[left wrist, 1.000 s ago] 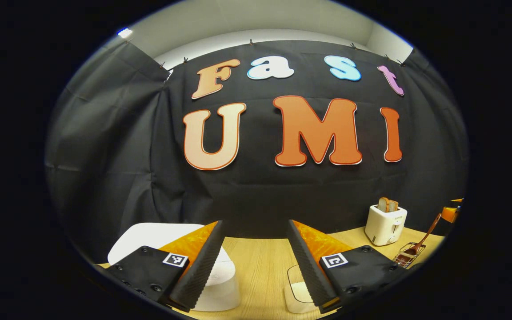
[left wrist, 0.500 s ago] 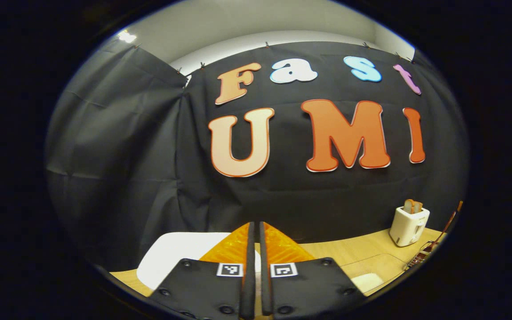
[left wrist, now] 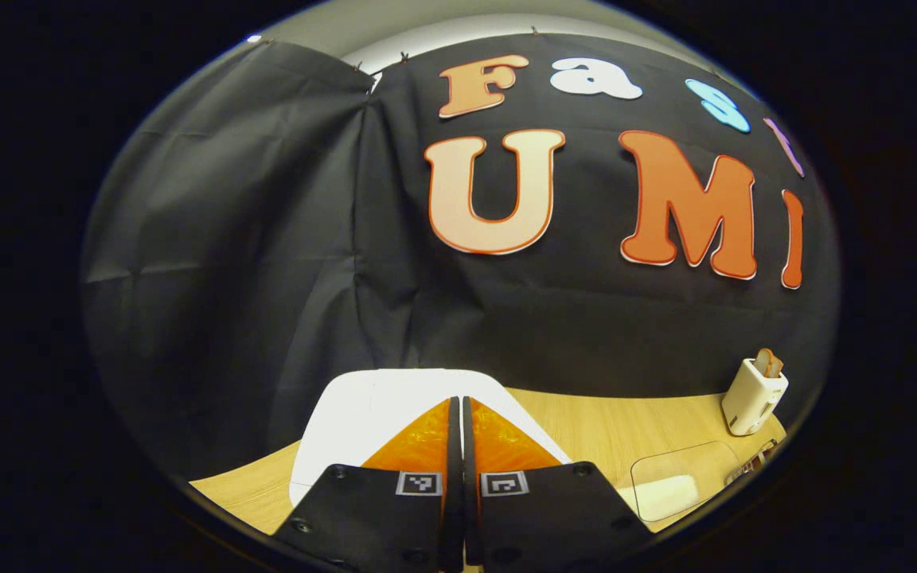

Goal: Close the left gripper, press the button to open the rice cooker; take a wooden spoon from the chopstick holder with the right hand, scoop a spoonful of rice and pour it into the rice cooker, then put the wooden spoon back into the chopstick holder.

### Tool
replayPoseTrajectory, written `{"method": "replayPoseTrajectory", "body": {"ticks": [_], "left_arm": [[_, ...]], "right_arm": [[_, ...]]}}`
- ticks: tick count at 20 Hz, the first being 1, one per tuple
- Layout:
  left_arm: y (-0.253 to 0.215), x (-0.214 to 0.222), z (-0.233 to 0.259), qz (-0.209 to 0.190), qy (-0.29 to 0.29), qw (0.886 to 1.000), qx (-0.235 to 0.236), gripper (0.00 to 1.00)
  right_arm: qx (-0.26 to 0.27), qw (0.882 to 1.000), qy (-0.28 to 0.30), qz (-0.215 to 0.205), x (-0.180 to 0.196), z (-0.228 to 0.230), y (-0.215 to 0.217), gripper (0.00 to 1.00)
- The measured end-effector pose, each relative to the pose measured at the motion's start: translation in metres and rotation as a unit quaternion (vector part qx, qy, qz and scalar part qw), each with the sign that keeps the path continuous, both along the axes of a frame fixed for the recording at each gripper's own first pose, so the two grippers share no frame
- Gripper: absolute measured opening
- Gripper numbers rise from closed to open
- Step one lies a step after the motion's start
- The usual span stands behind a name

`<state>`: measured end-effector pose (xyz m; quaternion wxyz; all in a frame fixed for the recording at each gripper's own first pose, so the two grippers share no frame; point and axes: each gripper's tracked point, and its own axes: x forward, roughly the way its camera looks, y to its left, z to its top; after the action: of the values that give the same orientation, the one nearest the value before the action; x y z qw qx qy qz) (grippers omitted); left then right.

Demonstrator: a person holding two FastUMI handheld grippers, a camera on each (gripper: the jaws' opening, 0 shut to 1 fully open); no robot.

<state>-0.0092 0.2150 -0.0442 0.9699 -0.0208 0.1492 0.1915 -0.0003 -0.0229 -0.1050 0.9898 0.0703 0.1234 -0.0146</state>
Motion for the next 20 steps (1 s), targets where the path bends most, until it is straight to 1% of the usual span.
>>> {"method": "replayPoseTrajectory", "body": {"ticks": [3,6,7,8,9,10,12,15,17,18,19,20], "left_arm": [[0.008,-0.003,-0.022,0.008,0.035,0.999,-0.014,0.04],[0.006,-0.006,-0.057,-0.001,0.079,0.996,-0.047,0.04],[0.008,-0.009,-0.063,0.000,0.089,0.995,-0.048,0.04],[0.008,-0.005,-0.053,-0.004,0.075,0.996,-0.050,0.03],[0.009,-0.004,-0.061,-0.001,0.084,0.995,-0.059,0.01],[0.008,-0.006,-0.064,0.002,0.091,0.994,-0.065,0.04],[0.009,-0.003,-0.064,0.004,0.098,0.993,-0.066,0.05],[0.008,-0.005,-0.065,0.009,0.111,0.991,-0.078,0.05],[0.008,-0.004,-0.062,0.008,0.111,0.991,-0.070,0.04],[0.009,-0.003,-0.057,0.010,0.108,0.992,-0.063,0.07],[0.009,-0.004,-0.051,0.013,0.100,0.993,-0.053,0.04],[0.010,-0.001,-0.037,0.017,0.084,0.996,-0.037,0.04]], "right_arm": [[0.005,1.000,0.007,0.002,0.001,-0.006,0.002,0.88],[0.003,1.000,0.011,0.003,0.000,-0.011,0.001,0.88],[0.002,1.000,0.013,0.002,0.000,-0.013,0.001,0.88],[0.003,1.000,0.015,0.002,0.000,-0.015,0.000,0.88],[0.005,1.000,0.017,0.002,-0.001,-0.016,0.001,0.88],[0.007,1.000,0.016,0.001,-0.001,-0.016,0.000,0.88],[0.013,1.000,0.015,0.000,-0.001,-0.017,-0.001,0.88],[0.018,1.000,0.023,0.001,-0.001,-0.023,-0.002,0.88],[0.026,0.999,0.027,0.003,-0.002,-0.028,-0.001,0.88],[0.027,0.999,0.030,0.005,-0.003,-0.031,0.000,0.88],[0.027,0.999,0.036,0.006,-0.003,-0.034,0.000,0.88],[0.027,0.999,0.040,0.006,-0.002,-0.036,0.000,0.88]]}}
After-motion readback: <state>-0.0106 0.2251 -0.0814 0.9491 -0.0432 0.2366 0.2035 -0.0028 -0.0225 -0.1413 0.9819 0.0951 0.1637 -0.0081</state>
